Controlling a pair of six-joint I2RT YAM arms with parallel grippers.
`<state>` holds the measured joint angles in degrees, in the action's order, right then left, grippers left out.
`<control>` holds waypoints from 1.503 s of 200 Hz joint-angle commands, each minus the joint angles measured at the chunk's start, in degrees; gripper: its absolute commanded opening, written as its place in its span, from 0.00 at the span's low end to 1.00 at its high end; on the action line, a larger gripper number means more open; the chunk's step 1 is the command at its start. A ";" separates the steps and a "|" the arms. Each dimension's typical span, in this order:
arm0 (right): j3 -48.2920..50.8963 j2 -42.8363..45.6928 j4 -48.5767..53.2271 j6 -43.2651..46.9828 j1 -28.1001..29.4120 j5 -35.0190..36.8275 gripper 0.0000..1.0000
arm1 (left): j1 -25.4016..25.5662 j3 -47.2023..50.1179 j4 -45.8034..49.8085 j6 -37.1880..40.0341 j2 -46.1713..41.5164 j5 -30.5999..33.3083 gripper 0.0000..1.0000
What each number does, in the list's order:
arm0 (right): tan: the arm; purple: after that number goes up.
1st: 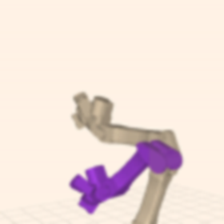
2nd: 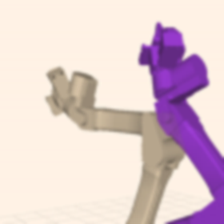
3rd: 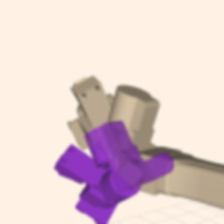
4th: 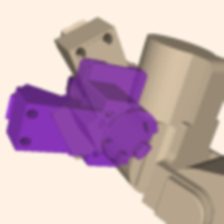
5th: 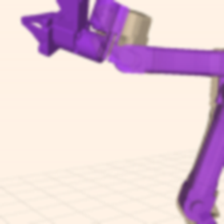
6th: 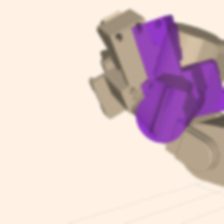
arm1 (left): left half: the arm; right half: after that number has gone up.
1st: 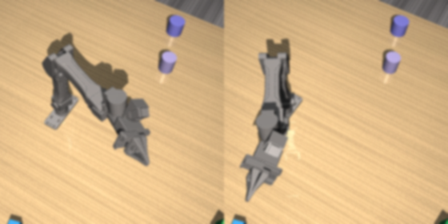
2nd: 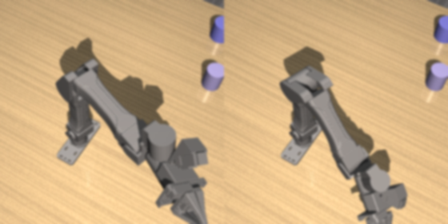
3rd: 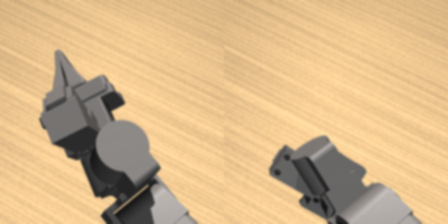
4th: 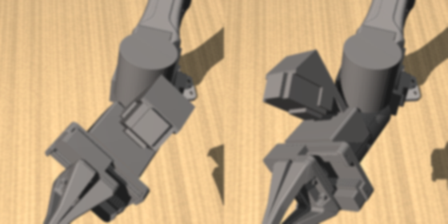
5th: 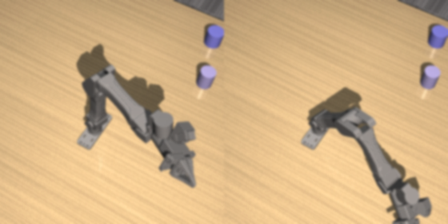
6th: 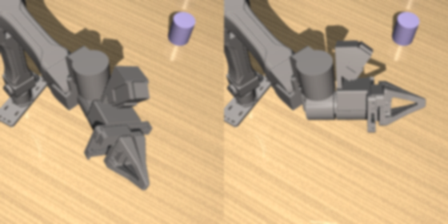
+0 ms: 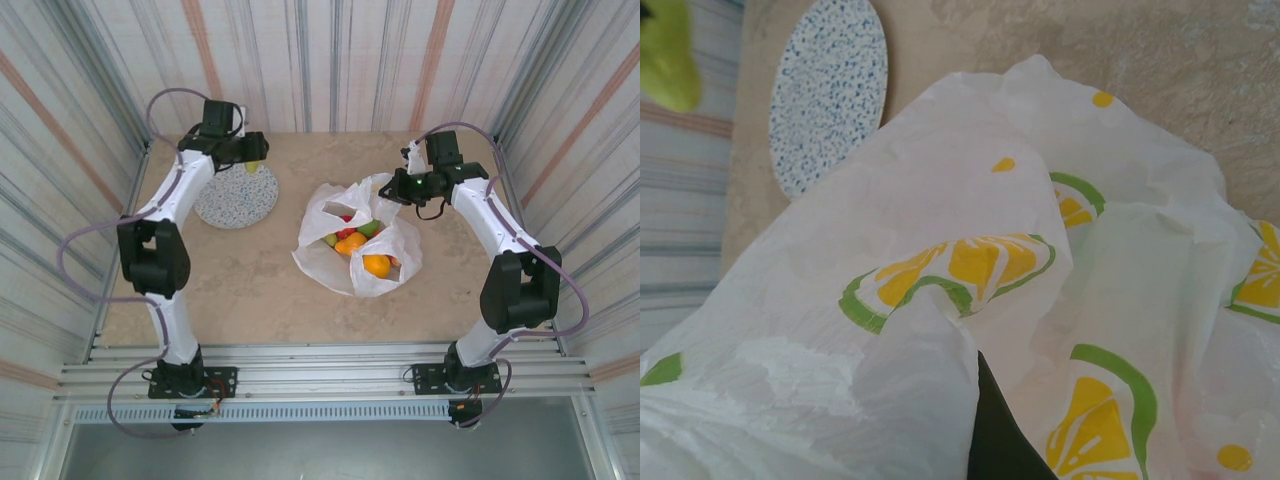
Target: Place the fruits into the plastic bag
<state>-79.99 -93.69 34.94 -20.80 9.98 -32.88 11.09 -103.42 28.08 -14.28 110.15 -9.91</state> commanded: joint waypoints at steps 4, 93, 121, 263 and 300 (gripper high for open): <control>-0.45 1.02 0.55 -0.47 -0.31 -0.63 0.00 | 0.32 3.36 -2.77 -2.48 -7.74 -2.52 0.70; -2.01 -0.82 -0.31 -1.00 0.57 -1.04 0.00 | 11.05 25.84 -9.28 -6.14 -35.20 -2.23 0.69; -1.99 -1.14 -0.43 -1.09 0.66 -1.04 0.00 | 18.44 33.18 -9.07 -6.24 -41.63 -0.53 0.69; -2.45 -1.83 -1.56 -2.57 1.80 -1.74 0.00 | 37.37 42.62 -24.52 -6.81 -27.32 -1.33 0.69; -1.91 -1.91 -1.54 -2.49 1.80 -1.74 0.00 | 38.30 38.24 -24.45 -4.39 -18.37 1.72 0.68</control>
<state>-80.99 -95.04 33.43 -22.31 11.40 -33.52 48.66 -61.78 5.58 -21.37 88.38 -10.35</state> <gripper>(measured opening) 0.046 0.684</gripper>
